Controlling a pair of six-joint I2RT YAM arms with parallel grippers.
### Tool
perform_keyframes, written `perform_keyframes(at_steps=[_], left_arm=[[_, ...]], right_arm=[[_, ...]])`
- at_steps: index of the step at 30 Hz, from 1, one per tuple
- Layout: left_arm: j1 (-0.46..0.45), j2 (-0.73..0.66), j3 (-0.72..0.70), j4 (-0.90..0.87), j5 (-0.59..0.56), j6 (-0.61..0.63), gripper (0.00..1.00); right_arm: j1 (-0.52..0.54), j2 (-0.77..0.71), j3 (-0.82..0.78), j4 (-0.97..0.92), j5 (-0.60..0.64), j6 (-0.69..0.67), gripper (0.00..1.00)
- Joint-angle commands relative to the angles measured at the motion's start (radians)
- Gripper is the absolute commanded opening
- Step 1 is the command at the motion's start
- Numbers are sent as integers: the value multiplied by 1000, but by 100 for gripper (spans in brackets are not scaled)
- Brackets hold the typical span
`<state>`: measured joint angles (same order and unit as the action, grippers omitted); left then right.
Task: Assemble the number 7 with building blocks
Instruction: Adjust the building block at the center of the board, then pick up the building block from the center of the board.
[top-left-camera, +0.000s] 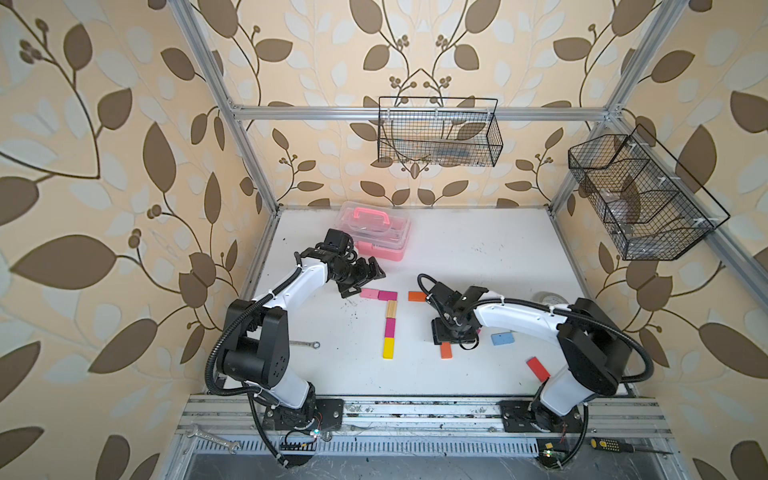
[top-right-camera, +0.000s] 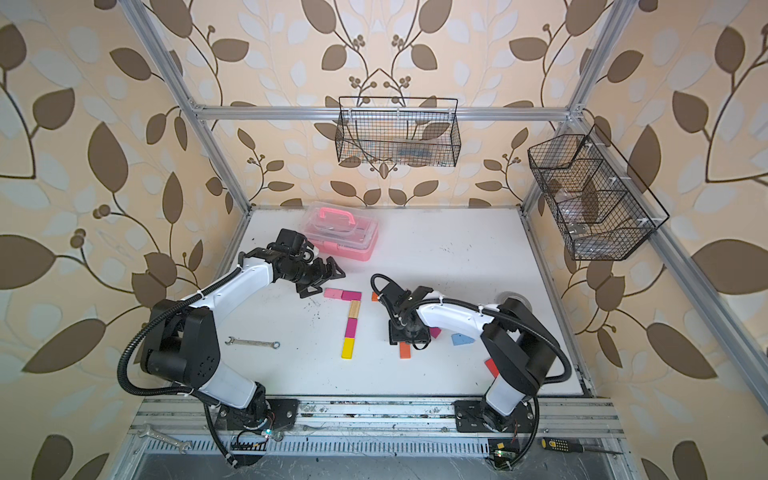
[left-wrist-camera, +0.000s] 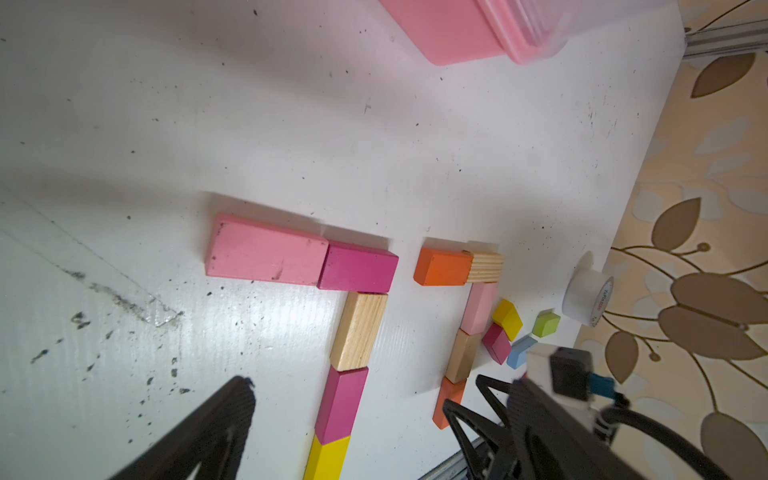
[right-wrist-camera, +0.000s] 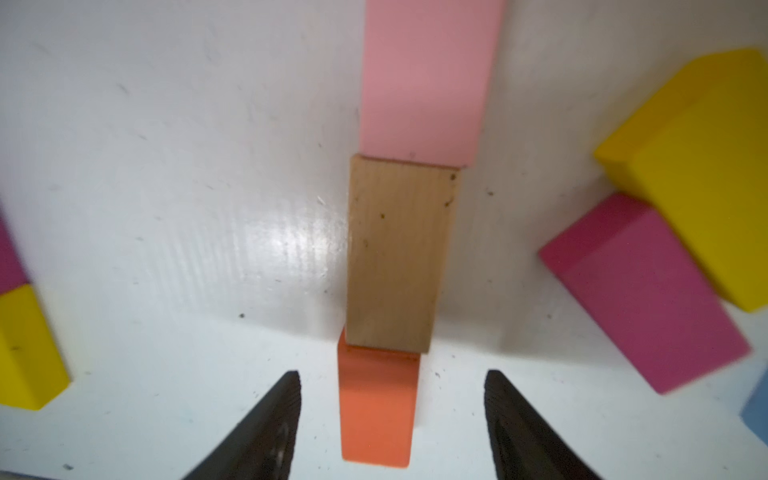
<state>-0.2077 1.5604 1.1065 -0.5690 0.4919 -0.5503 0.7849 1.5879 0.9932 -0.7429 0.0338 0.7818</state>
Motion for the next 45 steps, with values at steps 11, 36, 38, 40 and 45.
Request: perform_keyframes(at_steps=[11,36,38,40,45], left_arm=[[14,-18,30,3,3,13,98],[14,-14,38,-41,-7,38,98],[14,-16,39,-46,-9,41,98],[16,-18,36,-49,-12,45,98],[15,-20,37,-51,-13,48,98]], right_arm=[[-459,-73,99,-157,-55,-149,83],[-396,129,51,-3,-68,131,92],[-391,129,39,5,-71,153,91],[-385,127,28,9,-67,165,90],[-386,120,-11,31,-65,194,82]])
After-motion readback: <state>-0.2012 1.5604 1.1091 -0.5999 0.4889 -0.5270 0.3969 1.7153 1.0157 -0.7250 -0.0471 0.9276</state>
